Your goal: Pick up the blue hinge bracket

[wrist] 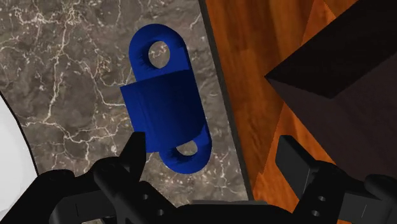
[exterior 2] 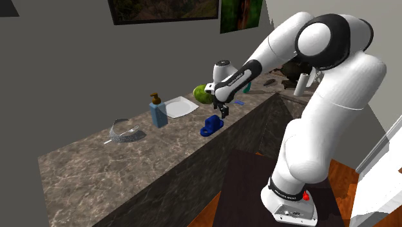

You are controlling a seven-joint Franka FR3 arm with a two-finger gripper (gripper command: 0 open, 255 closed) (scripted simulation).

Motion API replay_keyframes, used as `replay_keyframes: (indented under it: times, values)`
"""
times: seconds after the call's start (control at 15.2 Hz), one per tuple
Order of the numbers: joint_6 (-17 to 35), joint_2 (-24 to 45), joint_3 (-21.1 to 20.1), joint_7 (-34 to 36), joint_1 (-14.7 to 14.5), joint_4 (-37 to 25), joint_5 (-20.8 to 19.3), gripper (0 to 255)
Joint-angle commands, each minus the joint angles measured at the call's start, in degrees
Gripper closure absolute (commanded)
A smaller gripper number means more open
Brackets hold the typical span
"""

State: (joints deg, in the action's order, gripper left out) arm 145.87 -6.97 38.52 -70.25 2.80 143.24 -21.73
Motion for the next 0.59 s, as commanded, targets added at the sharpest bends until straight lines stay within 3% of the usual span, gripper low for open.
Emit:
replay_keyframes:
  times: [0.0, 0.2, 0.33, 0.53]
  values:
    - [3.5, 5.6, 1.9, -6.1, -0.5, -2.3, 3.8, 0]
    - [7.4, 14.2, 2.0, -16.3, 0.6, -6.7, 12.4, 0]
    - [9.1, 19.6, 0.1, -22.8, 3.2, -10.1, 17.9, 0]
    - [10.6, 21.2, -1.5, -23.5, 4.6, -10.1, 19.1, 0]
